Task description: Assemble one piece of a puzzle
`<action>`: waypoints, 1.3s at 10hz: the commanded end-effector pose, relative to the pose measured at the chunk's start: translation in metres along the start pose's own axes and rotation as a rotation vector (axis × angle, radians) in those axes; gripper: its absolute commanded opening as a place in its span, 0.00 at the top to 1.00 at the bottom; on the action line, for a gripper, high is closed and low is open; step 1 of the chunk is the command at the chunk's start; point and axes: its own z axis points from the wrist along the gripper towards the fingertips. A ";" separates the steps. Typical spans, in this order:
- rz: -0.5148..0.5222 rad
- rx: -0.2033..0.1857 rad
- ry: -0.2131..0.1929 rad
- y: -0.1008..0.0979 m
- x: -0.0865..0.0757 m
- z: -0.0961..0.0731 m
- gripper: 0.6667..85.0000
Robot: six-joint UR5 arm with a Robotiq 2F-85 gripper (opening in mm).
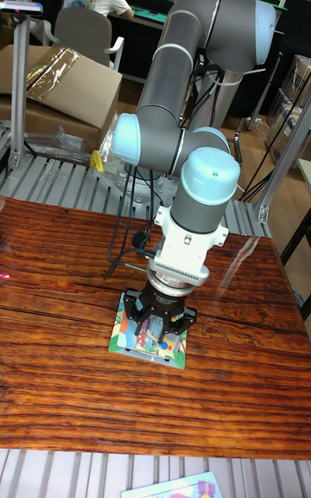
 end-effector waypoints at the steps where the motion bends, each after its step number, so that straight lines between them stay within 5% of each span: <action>1: 0.010 -0.013 0.004 0.003 0.001 -0.001 0.99; 13: -0.009 -0.023 -0.007 0.005 -0.001 0.000 0.99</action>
